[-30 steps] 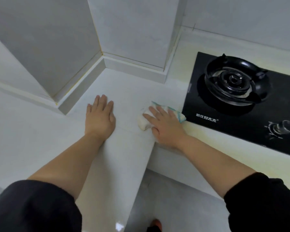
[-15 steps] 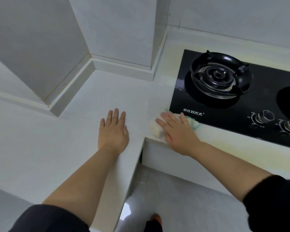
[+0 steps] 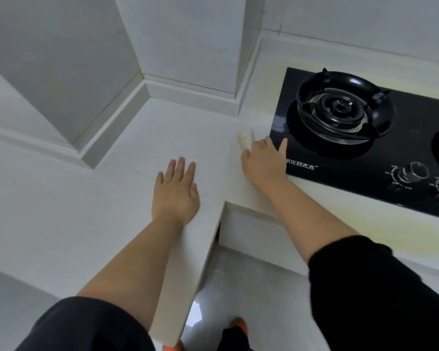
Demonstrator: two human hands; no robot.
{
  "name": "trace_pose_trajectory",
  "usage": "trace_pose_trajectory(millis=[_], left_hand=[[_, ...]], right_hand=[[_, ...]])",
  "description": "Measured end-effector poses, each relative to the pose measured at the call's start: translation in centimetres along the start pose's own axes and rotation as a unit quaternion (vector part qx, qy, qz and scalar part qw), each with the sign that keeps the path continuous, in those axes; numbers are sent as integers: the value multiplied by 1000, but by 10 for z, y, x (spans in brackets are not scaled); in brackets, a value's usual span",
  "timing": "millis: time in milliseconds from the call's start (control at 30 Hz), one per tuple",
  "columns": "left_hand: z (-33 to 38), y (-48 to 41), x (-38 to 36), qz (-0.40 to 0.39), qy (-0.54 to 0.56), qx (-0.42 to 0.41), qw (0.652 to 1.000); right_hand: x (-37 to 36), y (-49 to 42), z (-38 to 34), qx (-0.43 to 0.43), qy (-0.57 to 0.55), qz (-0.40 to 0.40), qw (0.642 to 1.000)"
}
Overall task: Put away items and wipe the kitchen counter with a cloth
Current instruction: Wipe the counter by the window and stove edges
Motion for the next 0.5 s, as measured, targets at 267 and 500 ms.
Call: trace_pose_trajectory(millis=[267, 500], left_hand=[[-13, 8, 8, 112, 318, 61, 939], [3, 13, 8, 70, 147, -33, 986]], right_hand=[[-33, 71, -49, 219, -52, -11, 974], [-22, 101, 38, 201, 13, -30, 979]])
Point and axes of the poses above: each hand's wrist, its own y-axis away from the middle knuckle, its own x-axis out of the back of the hand, z = x × y, the point moved 1 cm from there along -y, towards the middle knuckle, and after that the axes turned 5 degrees about -y, right-handed, at the moved point
